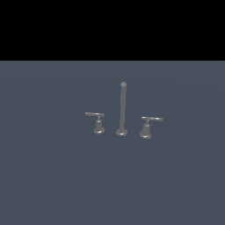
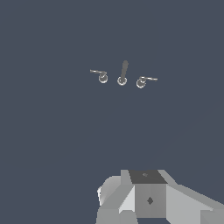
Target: Turn on the faucet by rotating a designated handle.
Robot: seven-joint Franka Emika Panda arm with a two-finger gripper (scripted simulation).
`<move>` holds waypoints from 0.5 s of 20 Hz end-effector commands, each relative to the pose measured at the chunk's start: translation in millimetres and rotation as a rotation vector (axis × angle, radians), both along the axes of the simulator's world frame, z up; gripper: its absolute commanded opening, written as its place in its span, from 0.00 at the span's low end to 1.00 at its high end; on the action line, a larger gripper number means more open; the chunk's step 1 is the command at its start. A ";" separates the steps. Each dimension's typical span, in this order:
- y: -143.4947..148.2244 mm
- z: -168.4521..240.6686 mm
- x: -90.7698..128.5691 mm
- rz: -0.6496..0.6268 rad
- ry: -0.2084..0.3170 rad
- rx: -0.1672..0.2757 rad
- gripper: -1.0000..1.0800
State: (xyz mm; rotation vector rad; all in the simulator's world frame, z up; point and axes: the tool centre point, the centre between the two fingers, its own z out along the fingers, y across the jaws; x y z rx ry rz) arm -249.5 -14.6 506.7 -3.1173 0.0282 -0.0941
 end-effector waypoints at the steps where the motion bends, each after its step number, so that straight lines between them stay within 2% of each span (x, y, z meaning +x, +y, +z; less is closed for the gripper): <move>1: 0.0 0.0 0.0 0.000 0.000 0.000 0.00; 10: 7.9 -10.6 3.5 -0.044 0.002 0.001 0.00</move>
